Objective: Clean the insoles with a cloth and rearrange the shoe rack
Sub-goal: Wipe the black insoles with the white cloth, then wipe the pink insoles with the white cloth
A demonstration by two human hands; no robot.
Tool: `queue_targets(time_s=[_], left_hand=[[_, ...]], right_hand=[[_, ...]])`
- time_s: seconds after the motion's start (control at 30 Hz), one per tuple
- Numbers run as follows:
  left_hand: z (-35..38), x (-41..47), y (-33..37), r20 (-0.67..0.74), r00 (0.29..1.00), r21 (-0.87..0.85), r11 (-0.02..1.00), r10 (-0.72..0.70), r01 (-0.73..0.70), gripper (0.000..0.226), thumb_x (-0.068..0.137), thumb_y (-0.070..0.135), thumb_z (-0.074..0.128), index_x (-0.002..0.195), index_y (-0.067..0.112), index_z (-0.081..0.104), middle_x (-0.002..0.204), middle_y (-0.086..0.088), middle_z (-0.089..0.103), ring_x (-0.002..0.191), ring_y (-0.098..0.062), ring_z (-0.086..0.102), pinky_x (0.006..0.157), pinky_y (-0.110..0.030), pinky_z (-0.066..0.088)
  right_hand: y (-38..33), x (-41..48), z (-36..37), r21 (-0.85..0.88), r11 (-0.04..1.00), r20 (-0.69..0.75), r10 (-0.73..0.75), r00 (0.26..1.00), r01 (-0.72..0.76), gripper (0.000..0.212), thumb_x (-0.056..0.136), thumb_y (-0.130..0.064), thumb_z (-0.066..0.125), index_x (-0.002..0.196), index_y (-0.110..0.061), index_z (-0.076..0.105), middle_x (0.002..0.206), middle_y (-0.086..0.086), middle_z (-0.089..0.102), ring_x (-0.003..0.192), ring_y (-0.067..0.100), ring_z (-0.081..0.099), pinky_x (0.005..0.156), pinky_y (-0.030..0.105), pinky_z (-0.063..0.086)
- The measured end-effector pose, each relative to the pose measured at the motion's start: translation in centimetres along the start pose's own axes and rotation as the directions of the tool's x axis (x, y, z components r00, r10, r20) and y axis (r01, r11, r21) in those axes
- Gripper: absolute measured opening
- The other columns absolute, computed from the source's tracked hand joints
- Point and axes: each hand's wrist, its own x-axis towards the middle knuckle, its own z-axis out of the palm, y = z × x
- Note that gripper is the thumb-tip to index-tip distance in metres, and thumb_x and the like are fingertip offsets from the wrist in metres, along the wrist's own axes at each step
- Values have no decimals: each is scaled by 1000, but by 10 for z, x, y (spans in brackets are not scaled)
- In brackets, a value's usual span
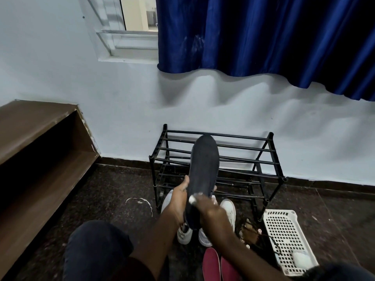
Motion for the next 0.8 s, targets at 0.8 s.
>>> queue_targets(time_s=[0.8], left_hand=[[-171, 39, -141, -571, 786, 466, 882, 238, 71, 31, 98, 1, 36, 123, -3, 54, 120, -26, 58, 93, -24, 53, 77, -31, 45]], right_hand=[[102, -82, 107, 268, 335, 487, 762, 427, -903, 24, 82, 1, 52, 84, -13, 70, 79, 4, 65, 68, 13, 58, 66, 26, 49]])
